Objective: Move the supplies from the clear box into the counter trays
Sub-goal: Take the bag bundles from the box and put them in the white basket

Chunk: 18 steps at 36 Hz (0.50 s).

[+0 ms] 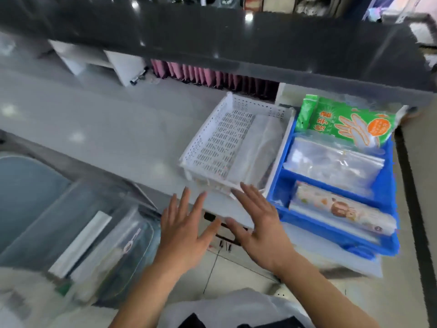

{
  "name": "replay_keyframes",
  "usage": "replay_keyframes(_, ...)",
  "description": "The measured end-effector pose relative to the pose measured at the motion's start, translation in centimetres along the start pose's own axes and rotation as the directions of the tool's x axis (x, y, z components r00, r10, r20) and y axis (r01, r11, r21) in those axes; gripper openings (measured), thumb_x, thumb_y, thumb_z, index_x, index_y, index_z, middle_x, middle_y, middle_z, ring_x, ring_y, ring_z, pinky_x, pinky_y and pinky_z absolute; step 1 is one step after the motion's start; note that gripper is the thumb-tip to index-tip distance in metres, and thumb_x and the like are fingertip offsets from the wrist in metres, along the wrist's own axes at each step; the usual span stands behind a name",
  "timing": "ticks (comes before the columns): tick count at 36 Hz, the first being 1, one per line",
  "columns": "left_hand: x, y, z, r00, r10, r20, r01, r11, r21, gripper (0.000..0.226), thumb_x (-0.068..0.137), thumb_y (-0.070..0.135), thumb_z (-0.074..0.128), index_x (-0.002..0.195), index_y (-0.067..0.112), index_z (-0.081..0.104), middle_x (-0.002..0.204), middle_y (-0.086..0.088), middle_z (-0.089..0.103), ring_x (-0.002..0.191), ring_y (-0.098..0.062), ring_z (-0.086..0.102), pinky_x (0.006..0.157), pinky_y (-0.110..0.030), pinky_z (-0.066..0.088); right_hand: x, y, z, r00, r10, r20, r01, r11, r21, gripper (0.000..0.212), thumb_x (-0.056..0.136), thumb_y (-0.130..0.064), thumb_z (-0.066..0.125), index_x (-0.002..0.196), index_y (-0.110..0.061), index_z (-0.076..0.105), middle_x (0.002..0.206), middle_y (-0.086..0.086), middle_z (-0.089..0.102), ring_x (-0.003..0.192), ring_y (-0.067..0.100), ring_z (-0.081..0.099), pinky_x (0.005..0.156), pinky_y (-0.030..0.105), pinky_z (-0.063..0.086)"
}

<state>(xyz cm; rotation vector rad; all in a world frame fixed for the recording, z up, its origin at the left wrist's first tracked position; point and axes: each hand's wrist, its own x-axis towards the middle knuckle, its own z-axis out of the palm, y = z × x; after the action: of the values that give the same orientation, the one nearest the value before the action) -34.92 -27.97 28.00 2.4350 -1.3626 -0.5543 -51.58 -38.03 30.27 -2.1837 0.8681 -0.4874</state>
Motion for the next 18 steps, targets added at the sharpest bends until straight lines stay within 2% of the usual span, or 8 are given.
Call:
replay_keyframes(2,-2.1,-3.8,0.4,0.994,-0.088,0.057,0.088,0.996,0.016,0.078,0.086,0.08,0.022,0.152,0.051,-0.007,0.162,0.011,-0.025,0.148,-0.016,-0.026,0.12,-0.043,-0.012,-0.1,-0.3,3.7,0.983,0.044,0.177,-0.022,0.993,-0.119,0.07,0.091,-0.064,0.045,0.153,-0.04,0.023,0.159,-0.018,0.001,0.152,0.011,-0.001,0.122,0.041,0.008)
replay_keyframes(3,-3.2,-5.5,0.6,0.99,-0.124,0.071,0.123,0.992,0.01,0.077,0.087,0.078,0.024,0.152,0.051,-0.007,0.162,0.011,-0.026,0.147,-0.015,-0.028,0.12,-0.044,-0.012,0.0,-0.6,5.2,0.975,0.048,0.215,-0.014,0.988,-0.155,0.072,0.091,-0.067,0.042,0.154,-0.039,0.021,0.159,-0.019,0.0,0.152,0.011,-0.001,0.122,0.041,0.008)
replay_keyframes(6,-6.3,-10.3,0.7,0.972,-0.223,0.067,0.227,0.973,-0.049,0.076,0.087,0.078,0.026,0.15,0.053,-0.01,0.16,0.014,-0.029,0.139,-0.008,-0.036,0.119,-0.044,-0.016,1.2,-2.8,9.1,0.97,0.042,0.241,0.0,0.985,-0.171,0.071,0.091,-0.065,0.042,0.153,-0.034,0.027,0.162,-0.012,0.014,0.152,0.012,0.007,0.122,0.045,0.015)
replay_keyframes(8,-7.9,-13.0,0.7,0.96,-0.276,0.038,0.278,0.955,-0.101,0.076,0.088,0.076,0.028,0.151,0.052,-0.008,0.161,0.013,-0.027,0.14,-0.01,-0.036,0.119,-0.045,-0.014,1.9,-4.5,11.7,0.955,0.038,0.296,0.022,0.98,-0.197,0.072,0.09,-0.067,0.039,0.153,-0.035,0.025,0.163,-0.01,0.016,0.152,0.012,0.006,0.123,0.044,0.012)
replay_keyframes(12,-11.3,-17.5,0.4,0.909,-0.415,-0.018,0.403,0.892,-0.204,0.076,0.09,0.072,0.032,0.153,0.049,-0.001,0.164,0.009,-0.018,0.15,-0.018,-0.021,0.121,-0.046,-0.005,2.7,-7.8,16.0,0.883,-0.004,0.469,0.127,0.965,-0.231,0.072,0.09,-0.068,0.039,0.153,-0.04,0.021,0.164,-0.013,0.011,0.151,0.01,0.002,0.122,0.042,0.007)
replay_keyframes(18,-13.7,-22.1,0.7,0.779,-0.625,-0.044,0.583,0.749,-0.315,0.073,0.092,0.07,0.034,0.155,0.045,0.007,0.166,0.007,-0.007,0.152,-0.018,-0.009,0.122,-0.047,0.001,4.8,-10.9,20.2,0.806,-0.071,0.587,0.235,0.949,-0.209,0.07,0.089,-0.069,0.041,0.152,-0.044,0.023,0.162,-0.016,0.013,0.151,0.009,0.006,0.122,0.046,0.012)
